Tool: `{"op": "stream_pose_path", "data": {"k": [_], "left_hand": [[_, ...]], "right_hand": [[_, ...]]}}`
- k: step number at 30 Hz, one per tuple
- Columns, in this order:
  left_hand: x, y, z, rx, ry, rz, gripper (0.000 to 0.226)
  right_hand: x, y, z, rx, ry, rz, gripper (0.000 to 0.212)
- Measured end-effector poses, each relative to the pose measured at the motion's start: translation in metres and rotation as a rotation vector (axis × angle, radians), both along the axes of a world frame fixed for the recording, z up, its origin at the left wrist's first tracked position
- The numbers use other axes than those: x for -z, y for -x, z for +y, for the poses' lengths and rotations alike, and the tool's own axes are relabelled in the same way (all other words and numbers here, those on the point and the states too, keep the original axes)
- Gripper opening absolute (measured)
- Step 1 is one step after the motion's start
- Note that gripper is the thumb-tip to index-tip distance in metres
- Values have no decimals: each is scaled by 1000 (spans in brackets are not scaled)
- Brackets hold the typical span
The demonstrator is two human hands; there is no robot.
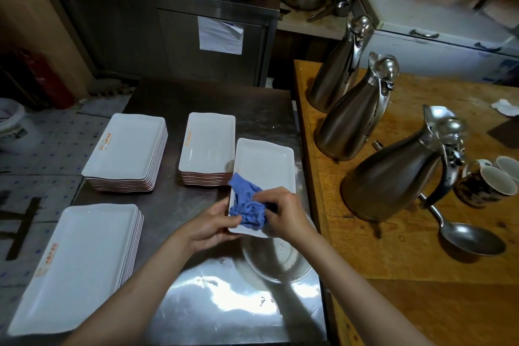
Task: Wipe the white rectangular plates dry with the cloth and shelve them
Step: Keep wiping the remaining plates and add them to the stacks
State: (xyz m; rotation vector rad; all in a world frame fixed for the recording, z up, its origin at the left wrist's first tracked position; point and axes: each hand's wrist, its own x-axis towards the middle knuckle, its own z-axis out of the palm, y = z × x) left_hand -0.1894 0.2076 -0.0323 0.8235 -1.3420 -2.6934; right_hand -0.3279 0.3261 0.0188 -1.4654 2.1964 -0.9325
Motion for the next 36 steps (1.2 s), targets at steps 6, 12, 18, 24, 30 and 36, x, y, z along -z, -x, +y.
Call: {"op": "stream_pose_path", "data": {"k": [6, 12, 18, 24, 30, 36], "left_hand": [[3, 2, 0, -56, -35, 24, 54], [4, 5, 5, -87, -38, 36, 60], [4, 8, 8, -138, -42, 43, 49], [3, 9, 10, -147, -16, 27, 49], [1, 10, 13, -99, 55, 19, 49], [3, 7, 10, -150, 40, 19, 49]], "right_hand": [[2, -2, 13, -107, 36, 65, 14], [15, 7, 16, -65, -51, 139, 25], [3, -1, 18, 147, -52, 31, 50], [-3, -7, 18, 349, -101, -44, 43], [8, -14, 8, 230, -178, -6, 49], [11, -11, 10, 1, -137, 121, 22]]}}
